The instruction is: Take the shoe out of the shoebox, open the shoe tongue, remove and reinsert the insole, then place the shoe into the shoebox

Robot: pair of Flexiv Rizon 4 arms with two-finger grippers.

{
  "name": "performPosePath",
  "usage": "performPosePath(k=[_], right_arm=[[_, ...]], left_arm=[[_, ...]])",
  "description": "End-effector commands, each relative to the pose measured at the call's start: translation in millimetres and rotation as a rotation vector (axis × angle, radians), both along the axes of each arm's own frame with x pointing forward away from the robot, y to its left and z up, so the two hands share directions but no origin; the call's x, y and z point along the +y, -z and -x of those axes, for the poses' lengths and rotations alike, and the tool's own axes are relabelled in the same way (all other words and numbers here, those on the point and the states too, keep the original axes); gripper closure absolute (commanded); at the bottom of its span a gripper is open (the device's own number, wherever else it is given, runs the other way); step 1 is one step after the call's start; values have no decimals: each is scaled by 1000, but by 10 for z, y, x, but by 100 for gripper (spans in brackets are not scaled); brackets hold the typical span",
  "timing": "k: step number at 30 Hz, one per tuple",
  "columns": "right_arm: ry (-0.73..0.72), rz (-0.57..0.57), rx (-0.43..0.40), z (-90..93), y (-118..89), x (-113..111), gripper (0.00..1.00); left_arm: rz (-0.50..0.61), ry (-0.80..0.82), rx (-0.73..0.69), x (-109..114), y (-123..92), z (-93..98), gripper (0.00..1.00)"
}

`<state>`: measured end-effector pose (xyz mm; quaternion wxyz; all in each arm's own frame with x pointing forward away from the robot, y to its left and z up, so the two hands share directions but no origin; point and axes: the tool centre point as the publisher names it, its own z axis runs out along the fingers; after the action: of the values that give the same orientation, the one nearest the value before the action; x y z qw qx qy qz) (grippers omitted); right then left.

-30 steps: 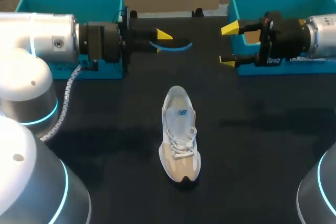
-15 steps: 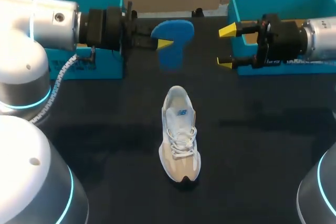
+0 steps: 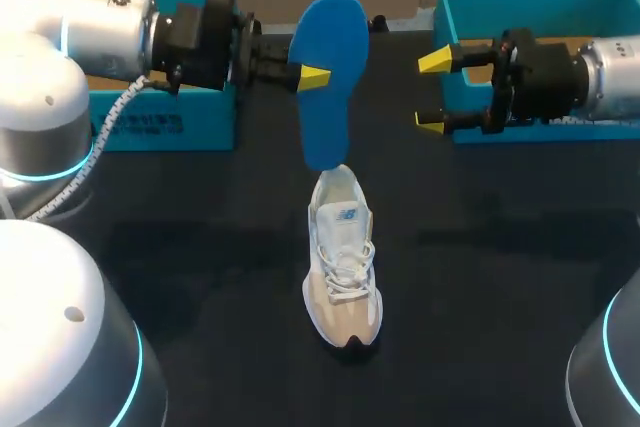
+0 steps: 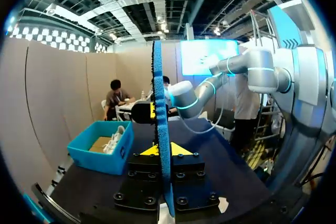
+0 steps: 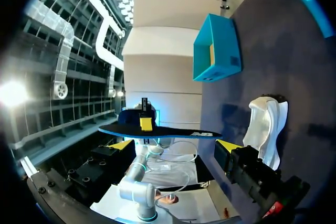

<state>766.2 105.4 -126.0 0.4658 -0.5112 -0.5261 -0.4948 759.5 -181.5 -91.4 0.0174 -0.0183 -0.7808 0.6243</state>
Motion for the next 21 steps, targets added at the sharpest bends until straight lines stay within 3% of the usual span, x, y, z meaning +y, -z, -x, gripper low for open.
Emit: performPosePath(k=[1,9,14,21], right_arm=[[4,-1,3,23,15,12,0],[13,-1,5,37,29,18,0],[28,7,3,48,32,20,0],[51,16,7,73,22,29,0]], left_arm=[[-9,-12,149,-13,-10,-43,100],[-9,-12,149,-13,-10,-43,100],[-27,-7,458,-15,30,-121,100],[-44,31,733,-12,110,-165,100]])
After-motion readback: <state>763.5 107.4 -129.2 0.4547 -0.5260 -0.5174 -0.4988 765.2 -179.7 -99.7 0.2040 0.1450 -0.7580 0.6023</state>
